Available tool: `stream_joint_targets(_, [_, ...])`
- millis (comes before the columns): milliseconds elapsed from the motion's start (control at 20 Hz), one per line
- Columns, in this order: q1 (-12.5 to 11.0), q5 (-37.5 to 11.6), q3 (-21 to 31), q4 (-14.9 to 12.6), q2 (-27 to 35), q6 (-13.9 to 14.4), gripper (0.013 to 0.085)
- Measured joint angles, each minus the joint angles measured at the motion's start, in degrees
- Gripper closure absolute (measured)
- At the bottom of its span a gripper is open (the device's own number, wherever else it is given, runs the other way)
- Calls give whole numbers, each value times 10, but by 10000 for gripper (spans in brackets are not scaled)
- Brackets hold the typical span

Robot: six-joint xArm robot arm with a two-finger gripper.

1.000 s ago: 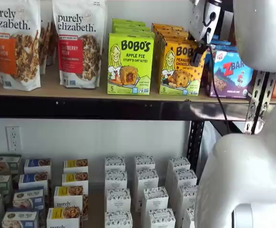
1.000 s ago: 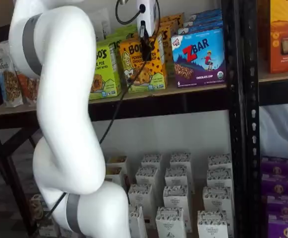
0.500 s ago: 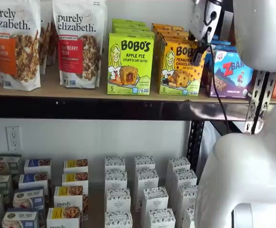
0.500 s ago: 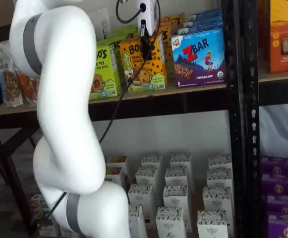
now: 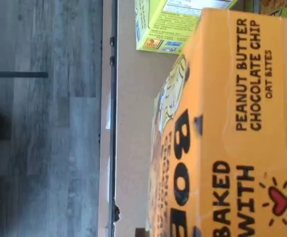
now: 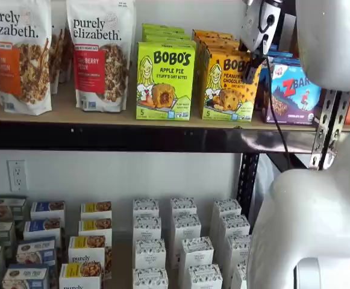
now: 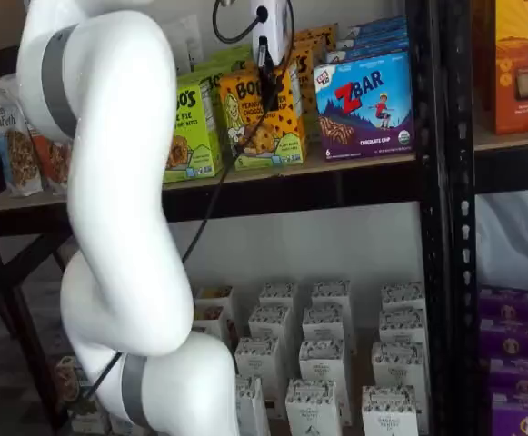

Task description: Pick up the orange box on the top shelf, the fifth box from the left

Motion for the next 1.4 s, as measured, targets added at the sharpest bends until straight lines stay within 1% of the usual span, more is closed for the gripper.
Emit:
stream_joint_targets(1150, [3,-6,7,0,-3,2,370])
stream_joint_targets(1200, [3,-6,7,0,-4,2,410])
stream_joint_targets(1250, [3,-6,7,0,-4,2,410])
stream_joint_targets(1300, [3,-6,7,0,-4,3,450])
stream_joint_targets(1350, [4,-6,7,0,-4,3,450])
stream_joint_targets(1400, [4,-6,8,0,-4,3,490])
